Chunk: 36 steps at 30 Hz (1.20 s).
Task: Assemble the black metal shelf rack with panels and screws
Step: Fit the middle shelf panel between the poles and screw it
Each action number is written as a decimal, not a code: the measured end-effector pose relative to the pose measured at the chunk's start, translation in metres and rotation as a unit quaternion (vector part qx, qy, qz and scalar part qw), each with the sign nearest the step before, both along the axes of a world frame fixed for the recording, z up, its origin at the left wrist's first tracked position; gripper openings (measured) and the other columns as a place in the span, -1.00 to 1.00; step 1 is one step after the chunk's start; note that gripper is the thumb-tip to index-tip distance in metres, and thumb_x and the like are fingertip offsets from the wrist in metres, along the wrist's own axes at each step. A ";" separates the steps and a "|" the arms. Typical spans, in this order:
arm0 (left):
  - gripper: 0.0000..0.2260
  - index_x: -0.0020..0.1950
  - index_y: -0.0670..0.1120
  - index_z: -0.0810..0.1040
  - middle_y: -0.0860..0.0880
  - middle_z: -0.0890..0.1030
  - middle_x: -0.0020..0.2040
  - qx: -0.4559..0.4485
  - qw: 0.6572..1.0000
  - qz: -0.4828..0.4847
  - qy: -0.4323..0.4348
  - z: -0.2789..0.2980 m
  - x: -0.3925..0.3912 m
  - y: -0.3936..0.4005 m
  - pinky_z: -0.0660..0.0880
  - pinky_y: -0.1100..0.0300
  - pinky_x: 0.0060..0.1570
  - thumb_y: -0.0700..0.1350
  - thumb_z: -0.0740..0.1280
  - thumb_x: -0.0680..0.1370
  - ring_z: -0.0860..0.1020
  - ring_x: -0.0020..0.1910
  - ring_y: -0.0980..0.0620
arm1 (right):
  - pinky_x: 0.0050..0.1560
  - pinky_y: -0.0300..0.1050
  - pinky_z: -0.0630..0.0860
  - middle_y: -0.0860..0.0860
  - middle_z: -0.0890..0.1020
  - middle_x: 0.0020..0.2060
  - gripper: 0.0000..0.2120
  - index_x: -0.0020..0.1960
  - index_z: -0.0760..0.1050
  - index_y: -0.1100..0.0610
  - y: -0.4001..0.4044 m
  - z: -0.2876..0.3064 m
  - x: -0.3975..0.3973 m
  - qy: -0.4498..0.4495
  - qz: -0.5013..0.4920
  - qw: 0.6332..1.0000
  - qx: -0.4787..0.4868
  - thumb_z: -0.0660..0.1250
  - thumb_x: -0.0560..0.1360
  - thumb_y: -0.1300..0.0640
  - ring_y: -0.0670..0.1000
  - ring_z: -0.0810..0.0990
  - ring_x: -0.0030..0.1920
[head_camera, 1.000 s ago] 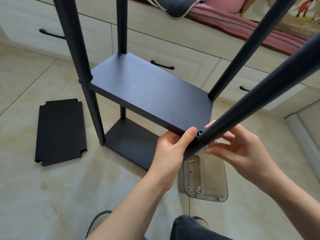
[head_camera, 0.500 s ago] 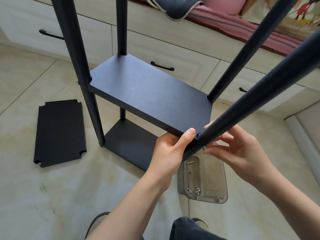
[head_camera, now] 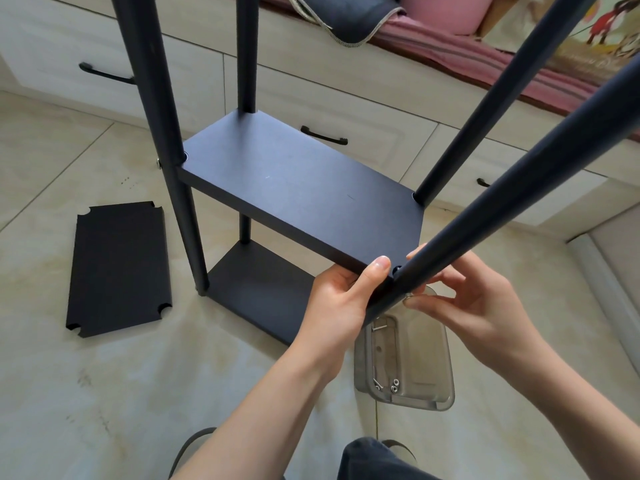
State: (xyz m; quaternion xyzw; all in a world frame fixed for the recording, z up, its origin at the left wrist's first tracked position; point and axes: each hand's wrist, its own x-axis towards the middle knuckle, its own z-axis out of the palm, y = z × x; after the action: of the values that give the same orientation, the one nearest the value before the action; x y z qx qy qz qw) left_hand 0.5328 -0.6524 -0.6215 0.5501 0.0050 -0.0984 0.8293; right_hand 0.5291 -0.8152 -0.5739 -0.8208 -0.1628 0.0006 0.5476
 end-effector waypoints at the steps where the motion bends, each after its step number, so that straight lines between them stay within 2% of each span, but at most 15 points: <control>1: -0.67 -0.32 0.00 0.57 0.12 0.50 -0.37 0.005 1.000 0.000 -0.001 0.000 0.000 0.000 0.42 0.40 -0.28 0.03 0.32 0.63 0.48 -0.35 0.16 | -0.11 0.08 0.63 0.03 0.59 -0.03 -0.66 0.06 0.58 -0.10 0.000 0.001 0.000 0.002 -0.001 1.000 0.001 0.53 0.35 -0.17 0.09 0.60 -0.13; 2: -0.66 -0.35 0.01 0.57 0.14 0.49 -0.39 0.010 1.000 0.000 -0.001 0.001 0.000 0.000 0.41 0.40 -0.30 0.03 0.33 0.63 0.47 -0.37 0.17 | -0.10 0.05 0.63 0.02 0.60 -0.04 -0.67 0.06 0.58 -0.09 0.000 0.001 0.000 0.006 0.001 1.000 0.004 0.53 0.36 -0.14 0.09 0.60 -0.13; 4: -0.63 -0.39 0.05 0.57 0.17 0.47 -0.43 0.025 1.000 -0.003 -0.001 0.001 0.000 0.001 0.39 0.42 -0.34 0.03 0.32 0.63 0.45 -0.42 0.20 | -0.08 0.04 0.64 0.01 0.61 -0.04 -0.73 0.05 0.58 -0.08 -0.002 0.000 0.001 0.010 0.010 1.000 0.007 0.52 0.39 0.08 0.09 0.60 -0.12; 7: -0.60 -0.43 0.09 0.58 0.18 0.46 -0.50 0.042 0.999 -0.007 0.002 0.001 -0.001 0.002 0.36 0.45 -0.39 0.03 0.33 0.62 0.45 -0.47 0.23 | -0.06 0.05 0.65 0.00 0.61 -0.04 -0.65 0.05 0.58 -0.08 -0.003 -0.001 -0.001 0.010 0.008 1.000 -0.003 0.47 0.34 0.23 0.12 0.60 -0.10; 15: -0.59 -0.44 0.07 0.58 0.17 0.45 -0.50 0.041 0.999 -0.008 0.004 -0.003 -0.003 0.005 0.37 0.43 -0.40 0.00 0.34 0.63 0.44 -0.48 0.22 | -0.06 0.05 0.65 -0.02 0.61 -0.04 -0.65 0.10 0.54 -0.12 -0.002 0.002 -0.007 0.005 0.007 0.999 -0.034 0.47 0.37 0.17 0.10 0.61 -0.09; 21: -0.57 -0.46 0.06 0.52 0.17 0.41 -0.48 0.021 1.000 -0.010 -0.007 0.001 0.002 0.003 0.35 0.42 -0.39 0.00 0.32 0.64 0.39 -0.47 0.21 | -0.12 0.06 0.64 -0.06 0.62 -0.08 -0.64 0.13 0.51 0.08 0.003 0.001 -0.006 0.027 -0.014 0.999 -0.011 0.45 0.36 0.22 0.03 0.62 -0.16; 28: -0.58 -0.46 0.09 0.55 0.18 0.44 -0.51 0.015 1.000 0.000 -0.014 -0.001 0.004 0.001 0.35 0.46 -0.40 0.04 0.33 0.62 0.43 -0.49 0.22 | -0.10 -0.02 0.65 0.03 0.66 -0.11 -0.62 0.07 0.54 0.12 0.006 0.007 0.001 0.034 -0.029 0.999 0.011 0.49 0.27 0.24 0.08 0.63 -0.18; 30: -0.62 -0.42 0.09 0.59 0.18 0.48 -0.49 0.013 1.000 0.005 -0.014 0.000 0.003 -0.001 0.36 0.47 -0.38 0.10 0.33 0.60 0.47 -0.47 0.23 | -0.09 -0.03 0.65 0.05 0.67 -0.10 -0.62 0.06 0.56 0.11 0.007 0.008 0.000 0.029 -0.029 0.999 0.014 0.50 0.26 0.24 0.10 0.65 -0.16; 31: -0.67 -0.34 0.04 0.63 0.16 0.53 -0.44 0.010 1.000 0.008 -0.011 0.001 0.003 -0.001 0.39 0.46 -0.34 0.15 0.33 0.56 0.50 -0.42 0.23 | -0.07 -0.05 0.65 0.04 0.67 -0.08 -0.63 0.06 0.57 0.10 0.008 0.008 0.000 0.026 -0.022 0.999 0.011 0.50 0.26 0.23 0.11 0.66 -0.13; 33: -0.62 -0.18 -0.07 0.67 0.09 0.60 -0.35 0.012 1.000 0.004 -0.010 0.000 0.005 -0.001 0.44 0.43 -0.26 0.24 0.32 0.49 0.55 -0.33 0.20 | -0.04 -0.09 0.65 0.01 0.68 -0.05 -0.64 0.06 0.58 0.07 0.008 0.008 -0.001 0.014 -0.009 1.000 -0.008 0.50 0.27 0.18 0.11 0.67 -0.06; 36: -0.67 -0.25 -0.03 0.62 0.11 0.57 -0.37 0.006 1.000 -0.004 -0.016 0.000 0.003 0.000 0.43 0.43 -0.30 0.20 0.32 0.52 0.53 -0.36 0.21 | -0.03 -0.07 0.65 -0.03 0.68 -0.05 -0.68 0.03 0.60 0.02 0.005 0.008 -0.002 0.007 -0.017 1.000 -0.022 0.50 0.28 0.15 0.09 0.67 -0.04</control>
State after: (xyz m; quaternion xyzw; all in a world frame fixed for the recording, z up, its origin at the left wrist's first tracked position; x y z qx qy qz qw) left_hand 0.5358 -0.6520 -0.6218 0.5567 -0.0095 -0.0931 0.8254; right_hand 0.5276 -0.8099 -0.5660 -0.8354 -0.1453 0.0006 0.5301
